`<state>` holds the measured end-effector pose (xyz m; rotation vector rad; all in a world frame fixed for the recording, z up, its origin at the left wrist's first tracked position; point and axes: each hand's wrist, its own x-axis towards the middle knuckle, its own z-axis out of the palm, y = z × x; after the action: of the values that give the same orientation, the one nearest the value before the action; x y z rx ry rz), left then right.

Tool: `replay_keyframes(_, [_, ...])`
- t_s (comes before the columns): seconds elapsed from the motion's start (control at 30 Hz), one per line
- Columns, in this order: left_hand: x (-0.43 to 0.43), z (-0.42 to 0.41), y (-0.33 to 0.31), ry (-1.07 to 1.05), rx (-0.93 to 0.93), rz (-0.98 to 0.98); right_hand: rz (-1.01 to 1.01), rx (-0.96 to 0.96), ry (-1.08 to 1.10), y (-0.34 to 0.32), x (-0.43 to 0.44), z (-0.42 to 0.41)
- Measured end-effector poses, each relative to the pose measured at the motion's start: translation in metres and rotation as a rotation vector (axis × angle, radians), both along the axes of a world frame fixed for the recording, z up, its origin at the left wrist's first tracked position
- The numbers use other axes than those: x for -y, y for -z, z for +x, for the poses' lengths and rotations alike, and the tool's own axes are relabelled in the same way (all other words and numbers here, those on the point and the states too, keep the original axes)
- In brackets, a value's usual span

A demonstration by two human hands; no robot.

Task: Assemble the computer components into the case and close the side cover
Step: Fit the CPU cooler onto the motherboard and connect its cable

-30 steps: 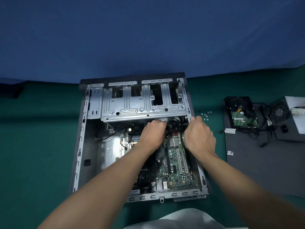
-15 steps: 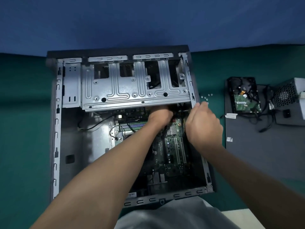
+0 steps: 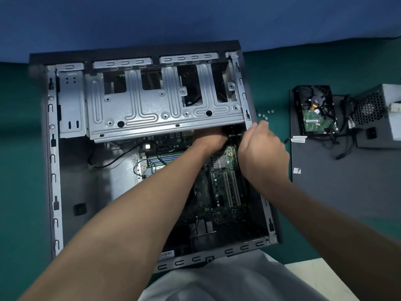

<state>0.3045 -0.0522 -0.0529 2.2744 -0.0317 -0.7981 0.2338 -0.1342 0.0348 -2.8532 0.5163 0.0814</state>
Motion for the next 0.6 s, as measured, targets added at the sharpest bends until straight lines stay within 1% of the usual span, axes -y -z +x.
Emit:
replay_keyframes(0.07, [-0.0021,0.0012,-0.0011,0.051,0.040,-0.007,-0.001,0.002,-0.003,0.0002,0.0001,0.0003])
replay_keyframes(0.17, [-0.0050,0.0013,0.0017,0.085,0.030,-0.048,0.003,0.011,-0.010,0.0015,-0.0001,0.0006])
replay_keyframes(0.4, [-0.0093,-0.0029,0.0053,0.056,0.056,0.026,-0.025,0.026,-0.016,0.0033,0.0012,0.0011])
replay_keyframes(0.6, [-0.0066,0.0024,0.0052,0.169,0.056,0.050,-0.039,0.022,-0.025,0.0034,0.0008,0.0010])
